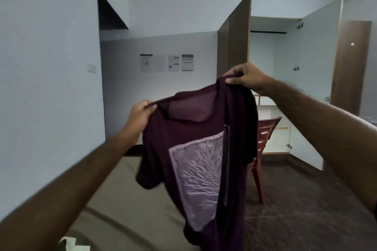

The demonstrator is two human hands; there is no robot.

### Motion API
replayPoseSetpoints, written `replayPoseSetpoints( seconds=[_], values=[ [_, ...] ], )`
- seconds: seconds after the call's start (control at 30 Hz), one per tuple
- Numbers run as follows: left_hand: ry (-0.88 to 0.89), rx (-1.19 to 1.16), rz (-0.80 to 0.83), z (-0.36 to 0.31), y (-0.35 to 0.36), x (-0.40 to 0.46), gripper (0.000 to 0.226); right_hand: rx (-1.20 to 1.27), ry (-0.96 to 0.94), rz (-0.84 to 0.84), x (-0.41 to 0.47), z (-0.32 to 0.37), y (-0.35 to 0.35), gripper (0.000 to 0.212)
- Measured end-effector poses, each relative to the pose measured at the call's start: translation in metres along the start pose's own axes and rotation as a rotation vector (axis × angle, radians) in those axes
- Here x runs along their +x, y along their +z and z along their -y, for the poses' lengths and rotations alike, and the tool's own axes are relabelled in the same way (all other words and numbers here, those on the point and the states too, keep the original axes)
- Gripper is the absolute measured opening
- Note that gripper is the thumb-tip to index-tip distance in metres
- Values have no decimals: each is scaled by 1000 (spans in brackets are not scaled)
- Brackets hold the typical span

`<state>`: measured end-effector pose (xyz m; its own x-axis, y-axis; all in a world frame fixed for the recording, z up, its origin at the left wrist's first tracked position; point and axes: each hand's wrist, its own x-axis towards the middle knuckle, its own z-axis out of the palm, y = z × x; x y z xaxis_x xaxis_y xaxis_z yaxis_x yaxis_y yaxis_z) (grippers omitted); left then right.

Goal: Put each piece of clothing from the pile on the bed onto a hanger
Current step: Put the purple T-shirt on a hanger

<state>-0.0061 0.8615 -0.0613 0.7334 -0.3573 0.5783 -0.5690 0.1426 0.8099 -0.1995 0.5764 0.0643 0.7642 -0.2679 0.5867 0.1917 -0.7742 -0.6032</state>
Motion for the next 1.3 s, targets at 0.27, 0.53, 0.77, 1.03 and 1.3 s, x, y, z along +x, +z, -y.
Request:
replayPoseSetpoints(
  seconds=[0.27, 0.53, 0.77, 1.03, 1.3],
  values=[
    [581, 1149, 221, -92, -98, 37, 39, -91, -23, -155, 25, 5, 11, 13],
    [582, 1218, 123, -126, -180, 37, 47, -354, -157, -144, 19, 45, 33, 36],
    [281, 916, 92, -136, -229, 22, 39, -361, -195, 127, 20, 75, 48, 27],
    [273, 712, 66, -142, -234, 17, 30, -425, -140, -199, 19, 70, 95, 21],
    [236, 658, -291, -130, -240, 26, 29, 329, -6, 178, -2, 76, 103, 22]
  ],
)
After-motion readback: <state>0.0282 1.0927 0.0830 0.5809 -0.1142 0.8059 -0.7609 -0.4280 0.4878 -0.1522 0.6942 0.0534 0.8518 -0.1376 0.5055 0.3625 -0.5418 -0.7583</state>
